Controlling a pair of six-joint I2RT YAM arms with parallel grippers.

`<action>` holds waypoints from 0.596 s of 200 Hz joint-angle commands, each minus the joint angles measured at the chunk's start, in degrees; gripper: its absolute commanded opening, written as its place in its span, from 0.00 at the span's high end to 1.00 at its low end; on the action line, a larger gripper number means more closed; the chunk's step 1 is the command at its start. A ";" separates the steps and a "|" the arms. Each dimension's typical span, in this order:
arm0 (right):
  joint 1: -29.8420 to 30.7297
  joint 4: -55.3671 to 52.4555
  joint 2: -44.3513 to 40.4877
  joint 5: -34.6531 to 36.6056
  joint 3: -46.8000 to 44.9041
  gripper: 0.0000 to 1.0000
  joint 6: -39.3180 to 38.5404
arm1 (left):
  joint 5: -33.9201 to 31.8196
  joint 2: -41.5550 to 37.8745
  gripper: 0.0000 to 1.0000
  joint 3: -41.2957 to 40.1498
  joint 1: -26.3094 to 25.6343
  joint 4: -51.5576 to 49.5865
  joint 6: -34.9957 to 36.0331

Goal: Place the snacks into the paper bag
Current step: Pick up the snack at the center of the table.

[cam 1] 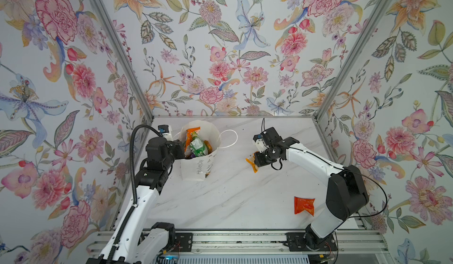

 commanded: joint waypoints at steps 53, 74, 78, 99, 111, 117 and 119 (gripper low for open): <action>4.30 0.82 -8.39 11.18 16.87 0.92 5.18 | 0.79 -1.06 1.00 -0.78 0.55 0.61 0.39; 6.20 0.94 -8.46 13.35 20.38 0.92 4.93 | 0.96 -0.97 1.00 -0.70 0.55 0.59 0.40; 6.72 1.11 -8.46 13.61 21.17 0.93 4.42 | 0.96 -0.97 1.00 -0.69 0.59 0.53 0.39; 11.47 3.35 -9.09 16.42 23.34 0.93 1.59 | 0.80 -1.09 1.00 -0.78 0.62 0.63 0.39; 13.49 3.56 -8.74 17.89 25.15 0.92 0.50 | 0.84 -1.06 1.00 -0.79 0.56 0.66 0.44; 14.35 3.51 -8.34 18.51 26.11 0.93 0.08 | 0.87 -1.04 1.00 -0.78 0.60 0.66 0.42; 14.61 3.53 -8.24 18.65 26.41 0.92 -0.05 | 0.88 -0.99 1.00 -0.78 0.64 0.62 0.40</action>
